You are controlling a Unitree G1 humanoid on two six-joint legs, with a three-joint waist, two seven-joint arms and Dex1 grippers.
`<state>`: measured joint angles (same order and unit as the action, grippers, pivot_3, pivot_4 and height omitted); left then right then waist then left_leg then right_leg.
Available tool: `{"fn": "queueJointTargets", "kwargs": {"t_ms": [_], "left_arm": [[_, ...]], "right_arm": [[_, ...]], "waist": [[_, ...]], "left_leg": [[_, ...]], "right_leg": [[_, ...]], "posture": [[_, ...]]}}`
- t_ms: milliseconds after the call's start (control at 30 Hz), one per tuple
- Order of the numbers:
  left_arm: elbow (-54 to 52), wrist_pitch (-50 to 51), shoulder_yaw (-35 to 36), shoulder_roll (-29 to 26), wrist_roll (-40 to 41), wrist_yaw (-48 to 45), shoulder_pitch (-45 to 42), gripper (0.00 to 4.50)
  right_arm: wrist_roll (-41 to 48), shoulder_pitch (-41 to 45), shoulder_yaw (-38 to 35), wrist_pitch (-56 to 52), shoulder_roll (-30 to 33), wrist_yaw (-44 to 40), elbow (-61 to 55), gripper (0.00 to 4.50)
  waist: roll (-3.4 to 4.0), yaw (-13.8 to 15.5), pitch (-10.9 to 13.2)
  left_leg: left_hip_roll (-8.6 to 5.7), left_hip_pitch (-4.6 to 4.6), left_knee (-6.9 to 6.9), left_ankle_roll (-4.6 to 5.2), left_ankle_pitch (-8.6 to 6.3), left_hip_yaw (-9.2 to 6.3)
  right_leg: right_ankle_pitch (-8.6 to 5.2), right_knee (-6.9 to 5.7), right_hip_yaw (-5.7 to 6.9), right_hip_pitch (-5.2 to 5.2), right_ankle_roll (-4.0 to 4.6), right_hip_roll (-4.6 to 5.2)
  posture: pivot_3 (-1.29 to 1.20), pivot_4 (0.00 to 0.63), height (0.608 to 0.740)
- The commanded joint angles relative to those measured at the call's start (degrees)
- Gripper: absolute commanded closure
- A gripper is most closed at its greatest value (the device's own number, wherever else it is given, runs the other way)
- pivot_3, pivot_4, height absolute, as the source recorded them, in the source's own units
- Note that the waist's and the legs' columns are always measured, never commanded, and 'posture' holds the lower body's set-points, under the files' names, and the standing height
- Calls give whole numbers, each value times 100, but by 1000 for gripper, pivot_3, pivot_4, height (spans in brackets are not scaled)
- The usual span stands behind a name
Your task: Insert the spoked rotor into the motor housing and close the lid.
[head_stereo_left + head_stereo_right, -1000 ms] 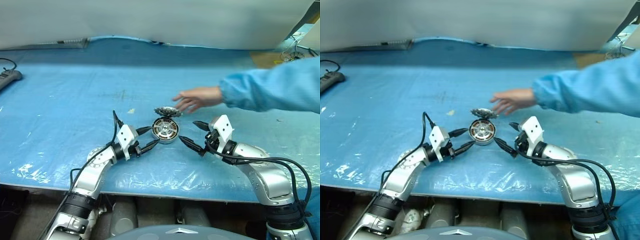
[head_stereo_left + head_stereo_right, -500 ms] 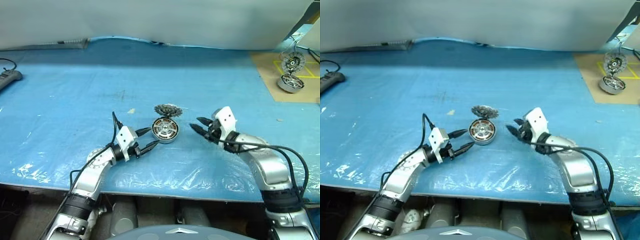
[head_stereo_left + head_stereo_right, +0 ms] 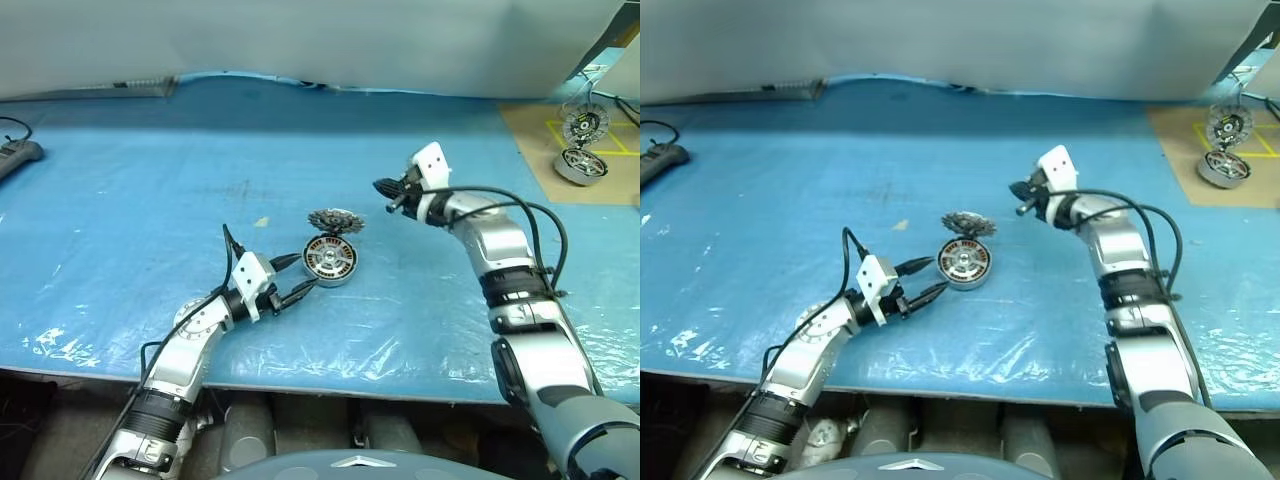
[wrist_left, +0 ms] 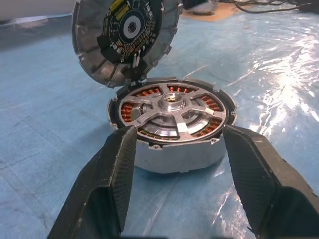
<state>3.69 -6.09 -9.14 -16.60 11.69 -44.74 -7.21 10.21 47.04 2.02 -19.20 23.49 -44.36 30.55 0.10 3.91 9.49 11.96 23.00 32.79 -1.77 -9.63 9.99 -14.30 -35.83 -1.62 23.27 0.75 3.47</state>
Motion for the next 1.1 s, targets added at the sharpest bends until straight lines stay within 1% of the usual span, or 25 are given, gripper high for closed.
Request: {"fn": "queueJointTargets", "kwargs": {"t_ms": [33, 167, 300, 467, 600, 767, 867, 1100], "left_arm": [[-259, -113, 52, -12, -26, 106, 93, 1542], [-280, -127, 59, -10, -23, 173, 135, 1542], [-237, -166, 50, -5, -25, 206, 150, 1542], [-128, -259, 48, -6, -41, 204, 172, 1542], [-45, -327, 46, -23, -49, 171, 188, 1542], [128, -428, 61, -58, -40, 87, 152, 1542], [312, -515, 84, -76, -29, 28, 87, 1542], [1420, -1089, 248, -91, 1, -233, -263, 1542]], "right_arm": [[168, 366, 28, 101, -74, -629, 309, 4478], [307, 502, 81, -162, -151, -1293, 343, 4478], [415, 316, 205, -560, -58, -1904, -14, 4478], [672, -250, 397, -1153, 108, -2480, -965, 4478], [821, -712, 532, -1391, 255, -2722, -1665, 4478], [625, -1239, 900, -1232, 510, -2844, -2150, 4478], [534, -1469, 1029, -1045, 582, -2771, -2328, 4478], [638, -1743, 592, -912, 372, -1838, -2741, 4478]], "waist": [[0, 10, 0], [0, 38, 0], [0, 37, 0], [0, 59, 0], [0, 70, 0], [-1, 70, 0], [-1, 69, 0], [-1, 64, 0]], "left_leg": [[1, 1, 0, 0, 0, 0], [8, 11, 6, 3, 0, -1], [12, 12, 13, 10, 3, -1], [19, 11, 19, 6, 0, -1], [19, 11, 19, 5, 0, -1], [21, 8, 19, 4, -1, -1], [20, 8, 19, 4, -1, -1], [17, 3, 21, 6, 0, 0]], "right_leg": [[0, 0, 2, 0, 0, 0], [0, -3, 14, 0, 2, 1], [1, -5, 15, 0, 5, 0], [3, -6, 15, -1, 9, -4], [3, -5, 14, 0, 9, -5], [3, -4, 12, -1, 9, -6], [3, -3, 11, -1, 9, -6], [3, -3, 4, -1, 9, -5]], "posture": [[0, 150, 740], [0, 150, 740], [0, 150, 740], [0, 150, 740], [0, 150, 740], [0, 150, 740], [0, 150, 740], [0, 150, 740]]}}
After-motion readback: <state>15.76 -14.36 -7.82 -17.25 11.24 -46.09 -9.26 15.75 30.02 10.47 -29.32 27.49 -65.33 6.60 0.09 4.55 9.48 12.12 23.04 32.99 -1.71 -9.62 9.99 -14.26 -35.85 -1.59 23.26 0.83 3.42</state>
